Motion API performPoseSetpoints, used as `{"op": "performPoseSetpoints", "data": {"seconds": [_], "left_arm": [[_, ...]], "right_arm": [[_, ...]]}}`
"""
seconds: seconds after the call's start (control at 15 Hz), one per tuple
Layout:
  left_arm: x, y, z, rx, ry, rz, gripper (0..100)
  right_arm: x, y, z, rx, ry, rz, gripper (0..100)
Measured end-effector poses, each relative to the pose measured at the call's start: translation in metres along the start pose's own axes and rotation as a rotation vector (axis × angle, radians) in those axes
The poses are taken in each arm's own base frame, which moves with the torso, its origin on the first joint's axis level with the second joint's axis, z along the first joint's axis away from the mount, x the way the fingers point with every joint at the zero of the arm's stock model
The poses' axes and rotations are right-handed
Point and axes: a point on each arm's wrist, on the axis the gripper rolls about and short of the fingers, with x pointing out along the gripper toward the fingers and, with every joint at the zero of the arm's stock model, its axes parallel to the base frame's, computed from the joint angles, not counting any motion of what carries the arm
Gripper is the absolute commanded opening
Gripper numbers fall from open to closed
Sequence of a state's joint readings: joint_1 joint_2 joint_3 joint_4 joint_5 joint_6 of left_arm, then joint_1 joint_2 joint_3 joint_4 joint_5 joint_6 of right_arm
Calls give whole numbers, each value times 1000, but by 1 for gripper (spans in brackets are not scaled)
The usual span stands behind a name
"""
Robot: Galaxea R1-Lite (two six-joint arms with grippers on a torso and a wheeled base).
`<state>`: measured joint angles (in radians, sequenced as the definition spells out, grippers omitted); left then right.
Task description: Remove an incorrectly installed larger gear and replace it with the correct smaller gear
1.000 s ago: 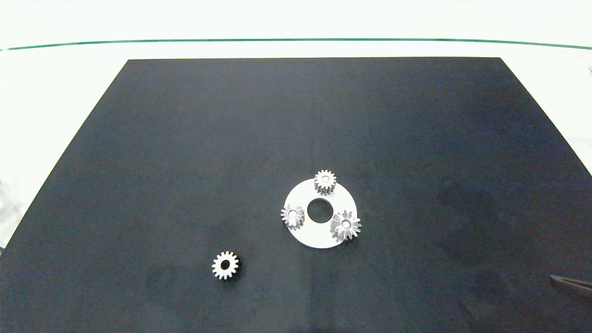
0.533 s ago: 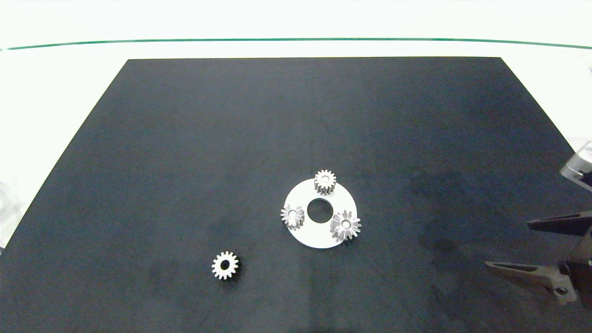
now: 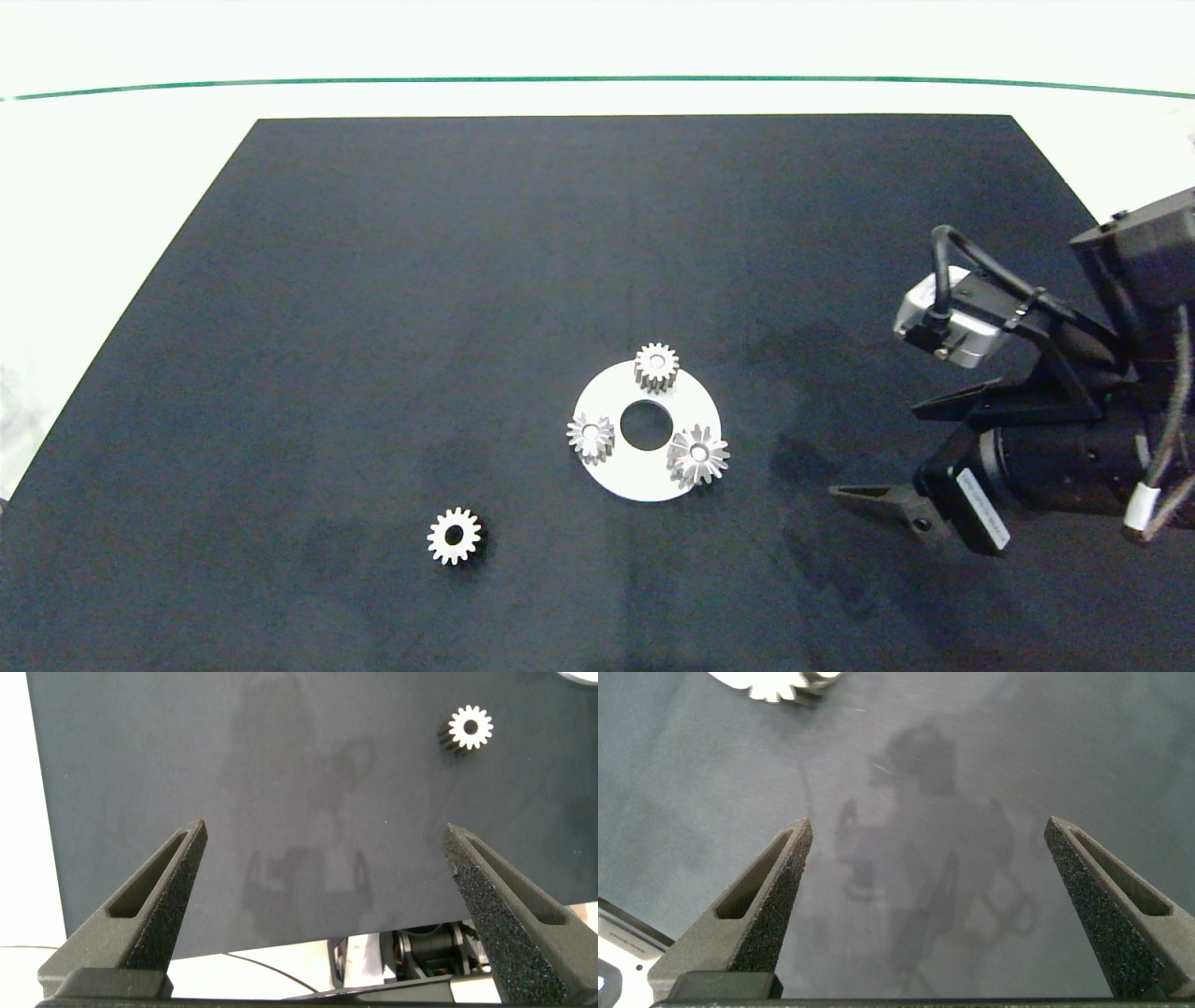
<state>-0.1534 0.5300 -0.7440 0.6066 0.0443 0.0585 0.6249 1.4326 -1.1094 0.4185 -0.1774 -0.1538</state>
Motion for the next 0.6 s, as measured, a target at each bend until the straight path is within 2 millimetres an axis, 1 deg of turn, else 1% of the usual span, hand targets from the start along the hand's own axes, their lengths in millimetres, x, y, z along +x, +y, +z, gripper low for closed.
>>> {"op": "performPoseSetpoints", "data": {"seconds": [0.27, 0.6], "left_arm": [[0, 0, 2, 0, -19, -1, 100], [-1, 0, 5, -1, -48, -1, 100]], "right_arm": [[28, 24, 11, -67, 26, 21, 100], [59, 45, 30, -101, 8, -2, 100]]}}
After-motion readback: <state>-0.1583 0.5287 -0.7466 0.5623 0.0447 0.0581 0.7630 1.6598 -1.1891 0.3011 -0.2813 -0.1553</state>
